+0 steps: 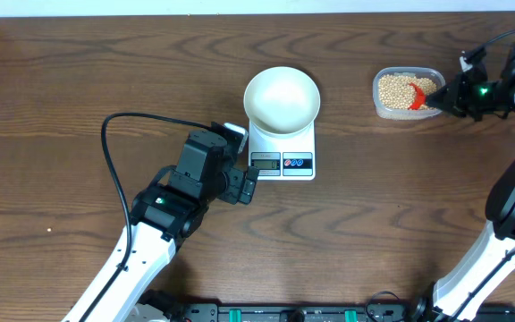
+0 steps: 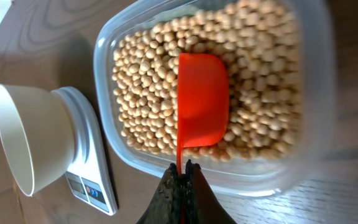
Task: Scoop item into bowl and weigh 50g on scale
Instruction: 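Dip the red scoop into the soybeans with the right gripper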
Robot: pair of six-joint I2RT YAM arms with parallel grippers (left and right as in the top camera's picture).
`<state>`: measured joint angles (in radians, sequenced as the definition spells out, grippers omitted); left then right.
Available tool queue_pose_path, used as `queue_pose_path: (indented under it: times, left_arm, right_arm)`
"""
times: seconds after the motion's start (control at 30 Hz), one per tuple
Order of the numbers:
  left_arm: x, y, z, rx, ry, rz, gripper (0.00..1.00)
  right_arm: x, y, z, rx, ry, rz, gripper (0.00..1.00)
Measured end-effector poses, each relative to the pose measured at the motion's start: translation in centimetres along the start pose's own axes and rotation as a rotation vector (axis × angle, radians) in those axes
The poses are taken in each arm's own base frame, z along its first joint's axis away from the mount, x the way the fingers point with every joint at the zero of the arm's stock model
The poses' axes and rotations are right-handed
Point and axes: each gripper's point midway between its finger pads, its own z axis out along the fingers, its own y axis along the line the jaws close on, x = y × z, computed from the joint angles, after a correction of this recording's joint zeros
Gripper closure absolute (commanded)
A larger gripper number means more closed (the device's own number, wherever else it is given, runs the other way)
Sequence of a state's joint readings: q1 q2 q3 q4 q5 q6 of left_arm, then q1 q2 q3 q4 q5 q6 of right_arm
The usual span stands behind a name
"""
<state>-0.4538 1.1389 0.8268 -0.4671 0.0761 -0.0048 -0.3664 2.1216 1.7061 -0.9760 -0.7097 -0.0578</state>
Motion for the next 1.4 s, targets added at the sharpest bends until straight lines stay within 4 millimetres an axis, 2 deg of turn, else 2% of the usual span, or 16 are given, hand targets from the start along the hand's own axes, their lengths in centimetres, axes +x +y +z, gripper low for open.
queue_pose_path:
  times: [0.27,0.63,0.83,1.13,1.4]
  left_arm:
    - [0.0,0.0,0.0,0.000,0.000,0.000,0.05]
    - [0.0,0.0,0.0,0.000,0.000,0.000,0.05]
    - [0.0,0.0,0.0,0.000,0.000,0.000,0.05]
    - [0.0,0.0,0.0,0.000,0.000,0.000,0.05]
    - [0.0,0.0,0.0,0.000,0.000,0.000,0.05]
  right_arm:
    - [0.0,-1.2,-0.3,0.048,-0.004,0.036,0.99]
    - [-0.1,-2.2,1.0,0.009,0.007,0.079,0.99]
    - [-0.2,-1.7,1.3,-0.034,0.006,0.073,0.99]
    - [-0.2,0.3,1.5,-0.197,0.003,0.040,0.99]
    - [-0.1,-0.2,0.4,-0.282,-0.014,0.076,0.99]
